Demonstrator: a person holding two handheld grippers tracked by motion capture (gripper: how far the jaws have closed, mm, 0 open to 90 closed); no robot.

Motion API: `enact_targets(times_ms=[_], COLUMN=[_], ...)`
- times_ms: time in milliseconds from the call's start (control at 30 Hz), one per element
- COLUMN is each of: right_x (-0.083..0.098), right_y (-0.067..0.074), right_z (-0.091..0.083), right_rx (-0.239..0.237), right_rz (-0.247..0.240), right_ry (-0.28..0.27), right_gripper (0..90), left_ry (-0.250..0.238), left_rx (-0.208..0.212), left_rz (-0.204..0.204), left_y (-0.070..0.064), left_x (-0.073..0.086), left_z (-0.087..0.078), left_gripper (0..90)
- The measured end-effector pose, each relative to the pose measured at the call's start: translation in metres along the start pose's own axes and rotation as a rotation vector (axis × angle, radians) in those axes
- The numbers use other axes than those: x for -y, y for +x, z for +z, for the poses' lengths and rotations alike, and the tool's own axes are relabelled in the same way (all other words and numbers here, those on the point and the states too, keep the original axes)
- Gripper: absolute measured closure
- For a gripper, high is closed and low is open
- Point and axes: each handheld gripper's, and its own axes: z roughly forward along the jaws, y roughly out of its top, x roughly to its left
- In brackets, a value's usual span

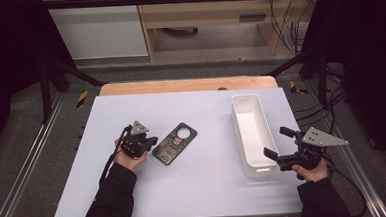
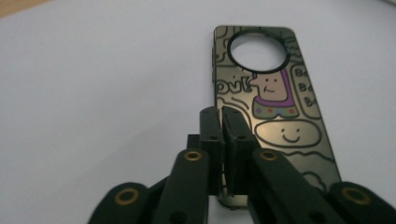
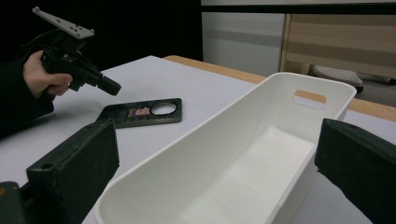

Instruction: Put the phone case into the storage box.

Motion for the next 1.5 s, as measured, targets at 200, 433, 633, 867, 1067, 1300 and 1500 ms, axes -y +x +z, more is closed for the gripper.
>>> enact_targets(times_ms=[200, 433, 633, 867, 1067, 1300, 1500], right_x=[0.0, 0.0, 0.0, 0.0, 0.0, 0.001, 0.0], right_y=[-0.001, 0.0, 0.0, -0.001, -0.001, -0.001, -0.001], right_z=[-0.001, 0.0, -0.001, -0.001, -0.001, -0.001, -0.001], right_rx=[0.001, 0.0, -0.001, 0.0, 0.002, 0.003, 0.006], right_rz=[0.002, 0.0, 0.001, -0.001, 0.0, -0.001, -0.002], right_ry=[-0.002, 0.001, 0.003, 0.005, 0.006, 0.01, 0.01], right_gripper=[0.4, 0.4, 0.4, 0.4, 0.4, 0.4, 0.4], left_ry=[-0.042, -0.051, -0.084, -0.107, -0.138, -0.136, -0.102], left_rx=[0.009, 0.041, 0.059, 0.095, 0.091, 0.091, 0.095], left_rz=[0.015, 0.006, 0.021, 0.016, 0.02, 0.042, 0.061], left_y=[-0.005, -0.007, -0.011, -0.018, -0.024, -0.032, -0.037], left_x=[-0.009, -0.018, -0.024, -0.032, -0.036, -0.042, -0.048], left_z=[-0.013, -0.021, -0.026, -0.028, -0.031, -0.032, -0.026], left_gripper=[76.9, 54.7, 38.7, 24.8, 12.6, 4.3, 0.8])
